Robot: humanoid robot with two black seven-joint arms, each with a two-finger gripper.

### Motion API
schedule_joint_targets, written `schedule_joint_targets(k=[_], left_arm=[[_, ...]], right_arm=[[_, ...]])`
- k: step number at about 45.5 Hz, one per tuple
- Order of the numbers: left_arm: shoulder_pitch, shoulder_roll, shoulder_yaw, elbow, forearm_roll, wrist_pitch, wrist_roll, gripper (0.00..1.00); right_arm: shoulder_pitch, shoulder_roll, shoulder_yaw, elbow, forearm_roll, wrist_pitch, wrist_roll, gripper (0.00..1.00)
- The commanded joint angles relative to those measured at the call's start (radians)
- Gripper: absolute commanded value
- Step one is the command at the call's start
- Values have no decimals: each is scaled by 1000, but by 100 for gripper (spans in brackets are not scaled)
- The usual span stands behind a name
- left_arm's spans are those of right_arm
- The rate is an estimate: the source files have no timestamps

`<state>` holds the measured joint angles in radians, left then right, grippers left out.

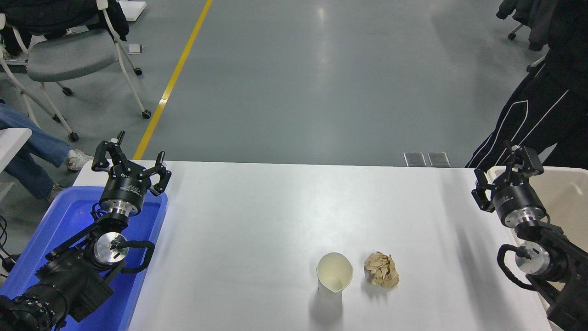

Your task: Dispose of the paper cup in the dustbin

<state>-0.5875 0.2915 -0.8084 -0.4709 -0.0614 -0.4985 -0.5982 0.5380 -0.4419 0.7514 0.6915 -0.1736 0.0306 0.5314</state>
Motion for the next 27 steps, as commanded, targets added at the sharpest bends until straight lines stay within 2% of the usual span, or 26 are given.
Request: schedule_joint_targets(k=[1, 19, 27], left_arm=[[0, 0, 0, 0, 0, 0, 0, 100], [0, 0, 0, 0, 0, 0, 0, 100], [0, 0, 0, 0, 0, 0, 0, 100]], right_arm=[[8, 6, -3, -7, 0, -1, -1, 100], [13, 18, 6, -1, 5, 0, -1, 100], [19, 17, -6, 11, 5, 0, -30, 100]])
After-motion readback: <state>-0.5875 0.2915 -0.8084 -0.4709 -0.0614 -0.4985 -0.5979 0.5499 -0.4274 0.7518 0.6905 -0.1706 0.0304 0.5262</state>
